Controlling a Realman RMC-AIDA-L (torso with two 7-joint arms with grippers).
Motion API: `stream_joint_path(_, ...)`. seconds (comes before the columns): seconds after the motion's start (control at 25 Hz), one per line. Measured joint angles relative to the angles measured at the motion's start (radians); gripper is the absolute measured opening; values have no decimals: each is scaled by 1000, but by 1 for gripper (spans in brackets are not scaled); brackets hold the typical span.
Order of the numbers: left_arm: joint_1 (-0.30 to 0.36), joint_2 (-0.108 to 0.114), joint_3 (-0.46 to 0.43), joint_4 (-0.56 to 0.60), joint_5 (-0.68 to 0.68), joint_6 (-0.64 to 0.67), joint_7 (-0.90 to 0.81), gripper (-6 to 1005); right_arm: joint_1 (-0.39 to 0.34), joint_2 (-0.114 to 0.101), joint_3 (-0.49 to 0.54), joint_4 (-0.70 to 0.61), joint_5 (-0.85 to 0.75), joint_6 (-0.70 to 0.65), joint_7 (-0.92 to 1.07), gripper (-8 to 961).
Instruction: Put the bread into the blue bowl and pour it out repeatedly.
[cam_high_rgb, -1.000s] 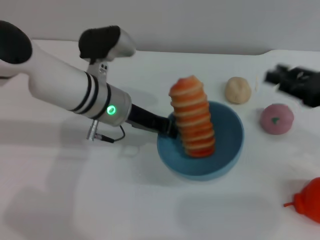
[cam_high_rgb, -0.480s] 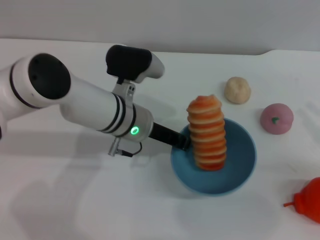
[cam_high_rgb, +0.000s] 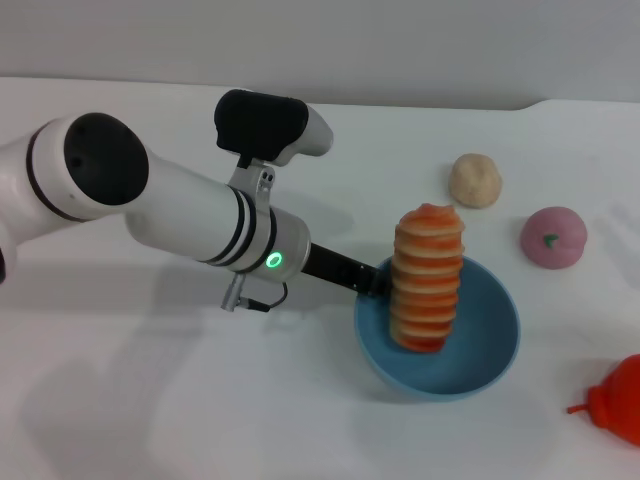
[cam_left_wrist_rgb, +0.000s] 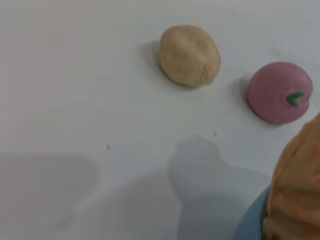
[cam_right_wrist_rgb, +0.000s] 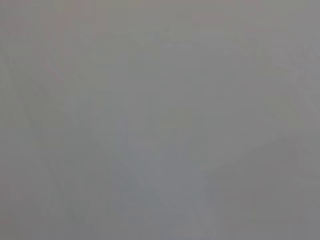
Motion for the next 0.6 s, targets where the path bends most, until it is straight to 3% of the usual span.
stream_joint_path(0.2,26,6,-72,31,-1,-21,28,199,-3,0,1,2,0,-1,-3,443)
stream_joint_path(0.6,146,9,-345,130,0,-77,173,582,-7,0,4,4,2,-1,-4,443)
